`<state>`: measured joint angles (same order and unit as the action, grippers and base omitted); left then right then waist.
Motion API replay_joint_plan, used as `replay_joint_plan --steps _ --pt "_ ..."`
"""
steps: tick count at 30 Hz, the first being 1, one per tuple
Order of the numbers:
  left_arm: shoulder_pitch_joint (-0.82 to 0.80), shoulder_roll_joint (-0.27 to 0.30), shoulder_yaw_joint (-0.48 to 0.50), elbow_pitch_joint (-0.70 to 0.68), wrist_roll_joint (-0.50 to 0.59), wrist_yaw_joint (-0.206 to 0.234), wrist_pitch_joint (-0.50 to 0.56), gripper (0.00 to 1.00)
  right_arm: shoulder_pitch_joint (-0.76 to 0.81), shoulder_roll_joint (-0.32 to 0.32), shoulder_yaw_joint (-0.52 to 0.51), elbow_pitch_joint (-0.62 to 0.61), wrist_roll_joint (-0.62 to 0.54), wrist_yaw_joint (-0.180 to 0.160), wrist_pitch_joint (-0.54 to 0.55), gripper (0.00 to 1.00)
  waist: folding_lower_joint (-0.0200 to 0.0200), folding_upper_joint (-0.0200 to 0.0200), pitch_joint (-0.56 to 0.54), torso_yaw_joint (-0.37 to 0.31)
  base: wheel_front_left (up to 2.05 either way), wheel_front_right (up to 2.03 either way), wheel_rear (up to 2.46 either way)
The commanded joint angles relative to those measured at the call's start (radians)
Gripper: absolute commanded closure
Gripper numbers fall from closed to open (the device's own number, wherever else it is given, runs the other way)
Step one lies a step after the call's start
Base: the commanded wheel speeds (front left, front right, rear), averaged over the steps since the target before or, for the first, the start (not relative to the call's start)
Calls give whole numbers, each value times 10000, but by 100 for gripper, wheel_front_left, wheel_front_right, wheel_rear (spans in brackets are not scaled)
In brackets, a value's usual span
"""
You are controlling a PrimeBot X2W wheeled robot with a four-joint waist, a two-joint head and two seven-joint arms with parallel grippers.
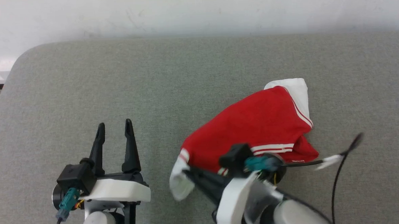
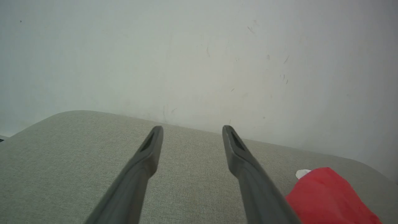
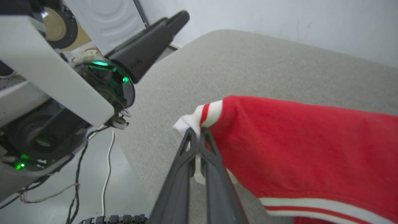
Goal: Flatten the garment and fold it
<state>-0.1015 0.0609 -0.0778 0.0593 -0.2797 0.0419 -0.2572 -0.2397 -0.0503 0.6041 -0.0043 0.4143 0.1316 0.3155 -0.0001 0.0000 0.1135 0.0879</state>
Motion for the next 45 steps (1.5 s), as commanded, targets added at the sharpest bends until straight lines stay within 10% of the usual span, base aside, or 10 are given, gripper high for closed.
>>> replay_joint_plan --steps 1,4,7,27,39,45 --pt "140 -47 36 50 129 -100 -45 0 -27 1 232 344 -112 -9 211 100 1 0 13 59 0 0 0" --pt "160 -64 29 102 142 -145 -45 0 65 1 539 1213 -540 -9 872 100 1 0 30 118 0 0 0" --pt "171 -76 9 182 147 -182 -45 0 215 1 487 1771 -836 -9 1400 0 1 0 25 133 0 0 0" --pt "1313 1008 -933 619 564 -1222 1236 0 2456 1 -5892 -318 -1583 -9 -2441 0 1 0 -642 -634 0 0 0" --pt "2205 3189 -3917 -518 -327 -1720 4256 0 2706 1 -6795 -4 -1308 -9 -2580 0 1 0 -682 -630 0 0 0" --pt "1790 3401 -4428 -163 -451 -1702 5023 0 2574 1 -6716 41 -1197 -9 -2671 0 1 0 -541 -639 0 0 0"
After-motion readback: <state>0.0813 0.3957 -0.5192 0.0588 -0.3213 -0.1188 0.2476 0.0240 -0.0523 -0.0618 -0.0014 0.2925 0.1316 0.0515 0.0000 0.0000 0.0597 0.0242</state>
